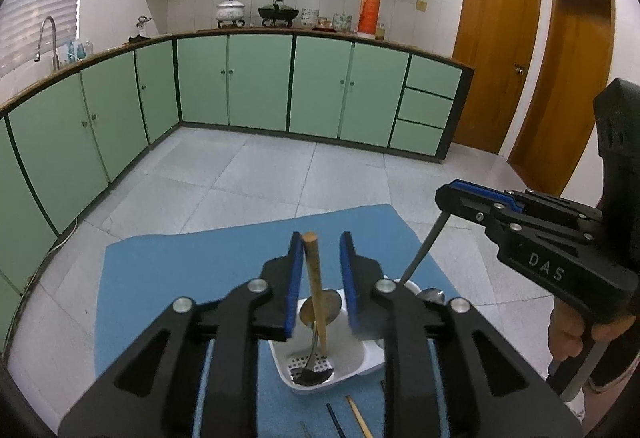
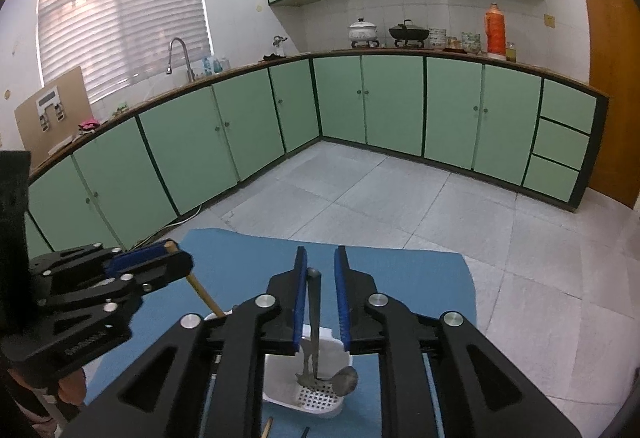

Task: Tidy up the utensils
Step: 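Lower the chopsticks into the holder and open both tools, then withdraw both tools from the holder back over the remaining chopsticks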

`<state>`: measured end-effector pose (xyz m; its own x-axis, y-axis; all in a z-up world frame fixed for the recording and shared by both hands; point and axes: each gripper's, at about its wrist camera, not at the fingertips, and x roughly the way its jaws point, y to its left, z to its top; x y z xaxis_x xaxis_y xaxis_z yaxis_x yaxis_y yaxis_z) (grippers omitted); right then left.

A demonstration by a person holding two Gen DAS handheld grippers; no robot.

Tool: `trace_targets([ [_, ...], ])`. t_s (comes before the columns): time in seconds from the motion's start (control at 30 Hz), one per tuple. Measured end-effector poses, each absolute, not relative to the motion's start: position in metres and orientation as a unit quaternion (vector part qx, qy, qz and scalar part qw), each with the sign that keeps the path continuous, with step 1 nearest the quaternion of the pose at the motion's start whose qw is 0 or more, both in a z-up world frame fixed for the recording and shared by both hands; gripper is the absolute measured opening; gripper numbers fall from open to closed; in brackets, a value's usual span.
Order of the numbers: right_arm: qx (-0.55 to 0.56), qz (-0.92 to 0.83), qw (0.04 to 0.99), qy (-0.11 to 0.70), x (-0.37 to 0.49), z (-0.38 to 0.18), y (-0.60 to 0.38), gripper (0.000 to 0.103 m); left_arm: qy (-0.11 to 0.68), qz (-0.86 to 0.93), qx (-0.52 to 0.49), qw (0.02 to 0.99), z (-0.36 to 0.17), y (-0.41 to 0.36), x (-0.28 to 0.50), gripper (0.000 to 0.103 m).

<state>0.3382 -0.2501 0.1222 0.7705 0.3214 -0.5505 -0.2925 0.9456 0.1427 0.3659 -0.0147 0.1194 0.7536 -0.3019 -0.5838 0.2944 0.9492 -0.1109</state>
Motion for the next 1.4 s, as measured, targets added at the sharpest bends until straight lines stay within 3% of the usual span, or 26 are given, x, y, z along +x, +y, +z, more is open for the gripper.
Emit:
trace_targets([
  [0.43, 0.047, 0.159, 0.948, 0.271, 0.31, 0.123, -0.285, 0.035, 0.264, -0.14, -0.03, 0.954, 0.124, 0.009, 0.323, 0.042],
  [0.53, 0.053, 0.159, 0.951, 0.261, 0.297, 0.121, -0.292, 0.036, 0.243, -0.132, -0.035, 0.96, 0.123, 0.014, 0.303, 0.053],
  [0.6, 0.049, 0.157, 0.955, 0.247, 0.283, 0.119, -0.295, 0.046, 0.224, -0.122, -0.037, 0.966, 0.121, 0.018, 0.286, 0.071],
  [0.7, 0.04, 0.143, 0.964, 0.22, 0.254, 0.11, -0.298, 0.064, 0.197, -0.104, -0.05, 0.973, 0.115, 0.024, 0.259, 0.086],
  [0.8, 0.033, 0.131, 0.97, 0.201, 0.225, 0.097, -0.298, 0.079, 0.174, -0.084, -0.058, 0.979, 0.099, 0.028, 0.227, 0.09],
  [0.9, 0.034, 0.128, 0.972, 0.193, 0.195, 0.079, -0.297, 0.084, 0.168, -0.072, -0.053, 0.982, 0.081, 0.026, 0.203, 0.092],
  [1.4, 0.047, 0.057, 0.982, 0.173, 0.085, -0.012, -0.282, 0.087, 0.152, -0.027, -0.001, 0.988, -0.016, 0.02, 0.098, 0.093],
])
